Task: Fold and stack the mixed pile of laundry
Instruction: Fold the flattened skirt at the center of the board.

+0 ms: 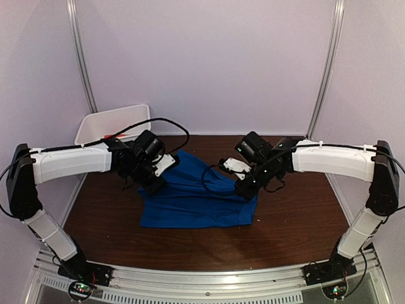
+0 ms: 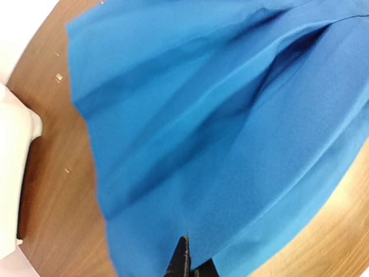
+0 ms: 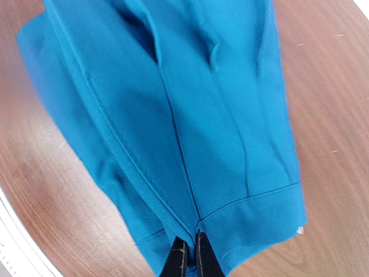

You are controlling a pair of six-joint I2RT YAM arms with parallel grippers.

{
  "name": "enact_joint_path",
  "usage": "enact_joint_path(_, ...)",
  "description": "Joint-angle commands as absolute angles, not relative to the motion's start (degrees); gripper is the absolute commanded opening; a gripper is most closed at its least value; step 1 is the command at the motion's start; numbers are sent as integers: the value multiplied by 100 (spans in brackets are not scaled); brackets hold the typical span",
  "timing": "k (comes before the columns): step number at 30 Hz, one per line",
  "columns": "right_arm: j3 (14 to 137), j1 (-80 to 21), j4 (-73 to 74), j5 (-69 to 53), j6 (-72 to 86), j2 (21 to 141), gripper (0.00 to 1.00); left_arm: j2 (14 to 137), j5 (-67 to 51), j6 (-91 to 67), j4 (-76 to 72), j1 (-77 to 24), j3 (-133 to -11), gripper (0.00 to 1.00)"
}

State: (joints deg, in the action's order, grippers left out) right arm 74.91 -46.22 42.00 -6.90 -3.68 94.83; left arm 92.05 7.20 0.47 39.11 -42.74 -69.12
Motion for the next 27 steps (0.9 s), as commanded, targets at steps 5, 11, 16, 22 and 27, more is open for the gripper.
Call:
enact_joint_path(5, 6210, -5097, 3958, -752, 0, 9798, 0, 9357, 258, 376, 3941, -4226, -5805, 0)
enact_joint_path(11, 6286, -5132, 4096, -1103, -77, 9806, 10, 9402, -350, 296, 3764, -4307, -5665, 16)
enact_joint_path(16, 6763, -5120, 4252, -2410, -245, 9031, 47, 8472, -751, 104, 3389, -4273, -5522, 34)
enact_joint_path(22, 7080, -4408, 3824, -2868, -21, 8855, 62, 7910, -981, -363, 2916, -4236, -5448, 44)
enact_joint_path(27, 7883, -3781, 4291, -2328, -183, 10233, 32, 8791, -868, -943, 2958, -4254, -5559, 33)
